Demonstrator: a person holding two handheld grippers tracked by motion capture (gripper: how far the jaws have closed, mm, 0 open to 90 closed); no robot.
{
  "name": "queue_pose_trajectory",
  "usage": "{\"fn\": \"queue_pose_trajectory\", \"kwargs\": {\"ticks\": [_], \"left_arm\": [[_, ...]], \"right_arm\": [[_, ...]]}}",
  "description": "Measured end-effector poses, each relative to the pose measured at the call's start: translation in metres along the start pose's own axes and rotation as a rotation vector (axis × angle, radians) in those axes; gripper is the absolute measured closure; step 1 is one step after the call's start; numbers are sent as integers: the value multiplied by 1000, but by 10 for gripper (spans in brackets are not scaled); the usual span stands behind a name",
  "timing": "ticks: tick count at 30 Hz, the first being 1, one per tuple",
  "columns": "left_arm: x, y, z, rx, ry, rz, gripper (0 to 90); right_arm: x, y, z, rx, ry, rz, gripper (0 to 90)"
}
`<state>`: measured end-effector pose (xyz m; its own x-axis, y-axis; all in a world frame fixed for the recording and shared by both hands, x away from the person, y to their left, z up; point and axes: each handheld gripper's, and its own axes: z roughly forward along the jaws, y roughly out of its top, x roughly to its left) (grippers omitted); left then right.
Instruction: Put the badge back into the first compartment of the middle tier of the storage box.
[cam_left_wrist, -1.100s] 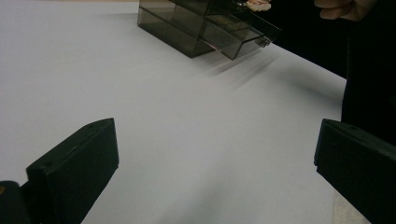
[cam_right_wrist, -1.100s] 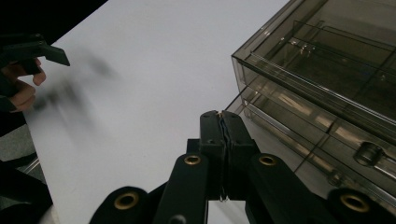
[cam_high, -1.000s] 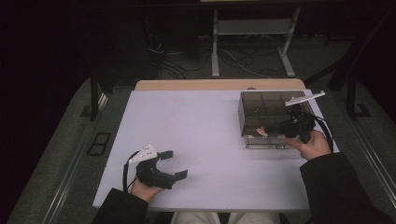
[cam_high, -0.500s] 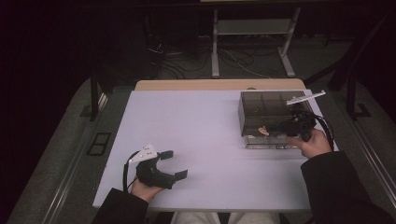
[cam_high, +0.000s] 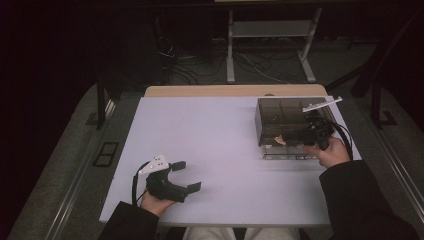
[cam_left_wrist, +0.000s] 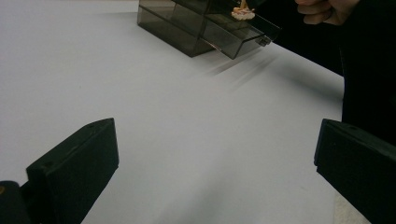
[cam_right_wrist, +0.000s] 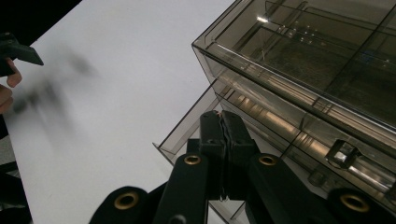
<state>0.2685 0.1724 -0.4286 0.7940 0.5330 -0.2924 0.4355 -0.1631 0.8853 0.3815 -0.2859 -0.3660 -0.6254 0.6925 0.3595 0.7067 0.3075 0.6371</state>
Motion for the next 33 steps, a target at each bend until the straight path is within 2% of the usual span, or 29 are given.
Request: {"fn": "queue_pose_trajectory", "kwargs": {"ticks": [18,33], "left_arm": [[0,0,0,1,0,0,0],[0,0,1,2,0,1,0]], "right_arm": [[-5,-2,18,26,3,11,876],[-4,-8,33,54,27,16,874]]}}
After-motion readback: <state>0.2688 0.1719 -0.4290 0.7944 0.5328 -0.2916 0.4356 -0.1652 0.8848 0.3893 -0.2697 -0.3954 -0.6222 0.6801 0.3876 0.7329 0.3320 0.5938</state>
